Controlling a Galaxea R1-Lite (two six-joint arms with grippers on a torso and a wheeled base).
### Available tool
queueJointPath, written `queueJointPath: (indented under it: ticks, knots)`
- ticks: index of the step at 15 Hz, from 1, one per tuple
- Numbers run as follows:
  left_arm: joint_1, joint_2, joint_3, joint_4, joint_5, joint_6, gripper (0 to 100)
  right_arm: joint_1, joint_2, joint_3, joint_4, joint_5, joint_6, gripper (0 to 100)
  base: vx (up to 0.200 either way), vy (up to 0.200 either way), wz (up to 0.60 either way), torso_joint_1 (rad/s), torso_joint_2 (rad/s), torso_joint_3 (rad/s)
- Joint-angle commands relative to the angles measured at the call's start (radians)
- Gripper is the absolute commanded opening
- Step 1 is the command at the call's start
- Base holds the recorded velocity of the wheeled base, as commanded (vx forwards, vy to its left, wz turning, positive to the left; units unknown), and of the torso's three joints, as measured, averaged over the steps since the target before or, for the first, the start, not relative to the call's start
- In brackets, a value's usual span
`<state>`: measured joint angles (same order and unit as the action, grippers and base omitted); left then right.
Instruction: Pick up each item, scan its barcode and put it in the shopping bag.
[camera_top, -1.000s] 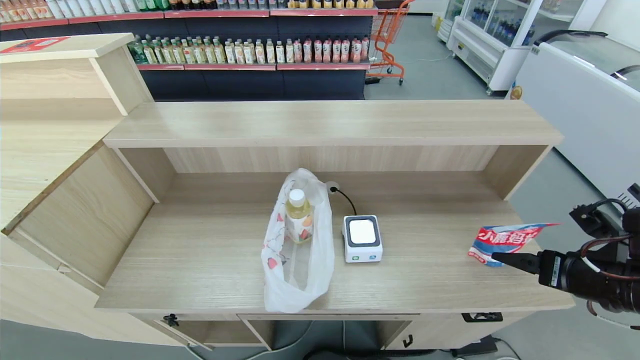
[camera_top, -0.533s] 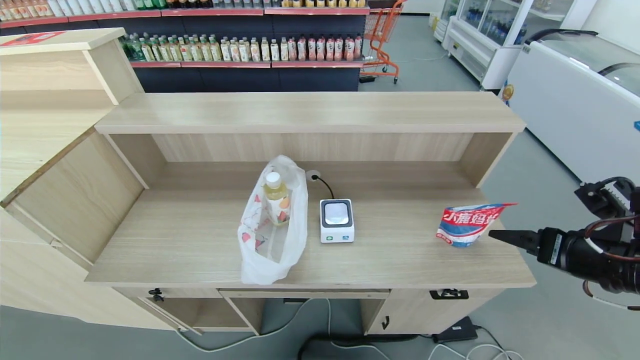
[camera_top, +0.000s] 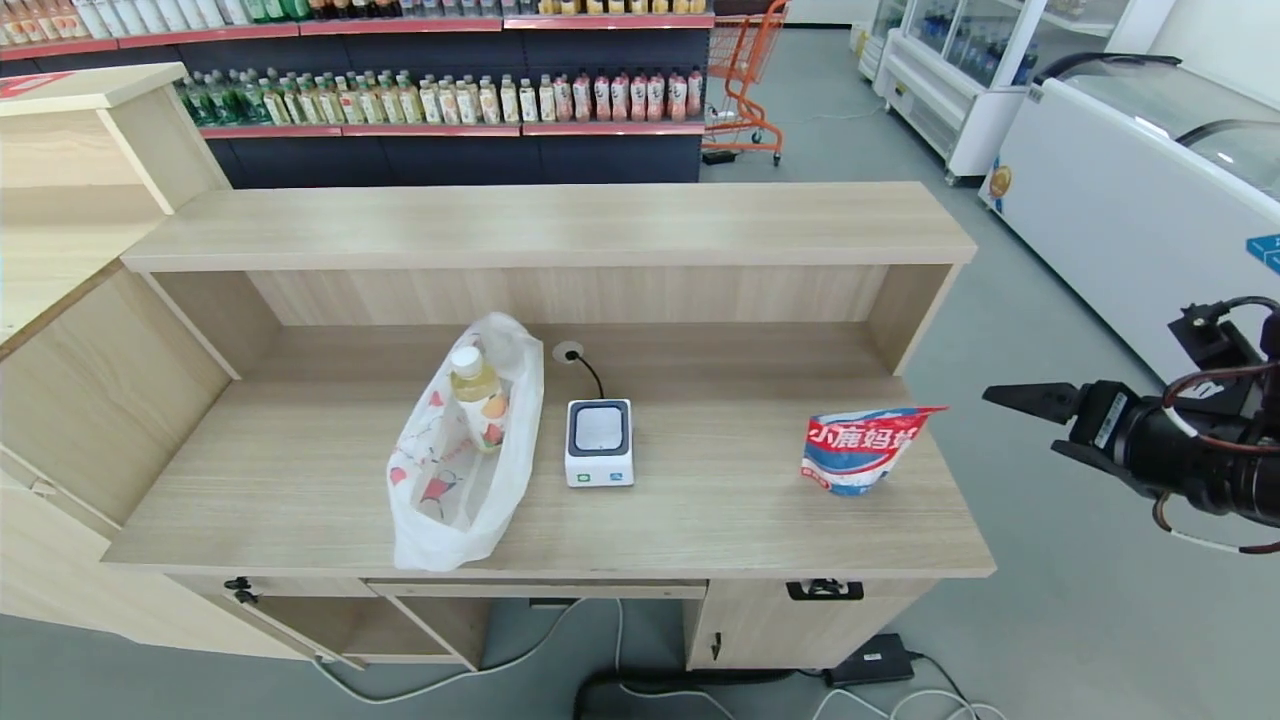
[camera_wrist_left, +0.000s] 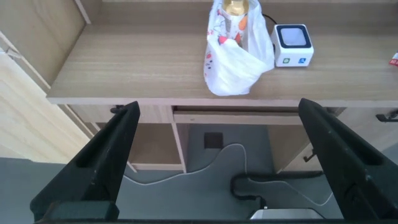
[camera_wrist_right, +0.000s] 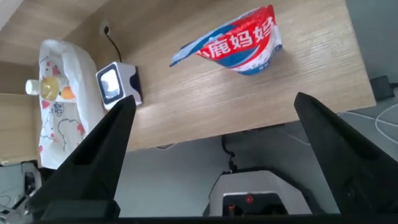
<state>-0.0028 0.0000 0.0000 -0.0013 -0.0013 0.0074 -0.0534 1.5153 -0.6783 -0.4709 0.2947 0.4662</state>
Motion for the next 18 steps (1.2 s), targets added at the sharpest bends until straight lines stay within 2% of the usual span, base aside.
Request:
queueJointPath:
  ticks: [1, 3, 5, 8, 13, 18]
  knots:
    - [0.0, 0.002, 0.0, 0.0, 0.001, -0.001, 100, 0.017, 0.025, -0.032, 0.0, -0.005, 0.003, 100, 0.0, 0.0, 0.0, 0.0, 0.0, 0.0]
    - [0.0, 0.0, 0.0, 0.0, 0.001, -0.001, 100, 0.021, 0.046, -0.041, 0.0, -0.011, 0.014, 100, 0.0, 0.0, 0.0, 0.0, 0.0, 0.0]
    - [0.0, 0.0, 0.0, 0.0, 0.001, -0.001, 100, 0.027, 0.111, -0.084, 0.0, -0.086, 0.055, 100, 0.0, 0.0, 0.0, 0.0, 0.0, 0.0]
    - [0.0, 0.002, 0.0, 0.0, 0.001, -0.001, 100, 0.06, 0.203, -0.153, 0.003, -0.146, 0.104, 100, 0.0, 0.0, 0.0, 0.0, 0.0, 0.0]
    - [0.0, 0.0, 0.0, 0.0, 0.001, -0.001, 100, 0.126, 0.352, -0.179, -0.008, -0.227, 0.218, 100, 0.0, 0.0, 0.0, 0.0, 0.0, 0.0]
    - [0.0, 0.0, 0.0, 0.0, 0.001, -0.001, 100, 0.149, 0.459, -0.311, -0.012, -0.246, 0.255, 100, 0.0, 0.0, 0.0, 0.0, 0.0, 0.0]
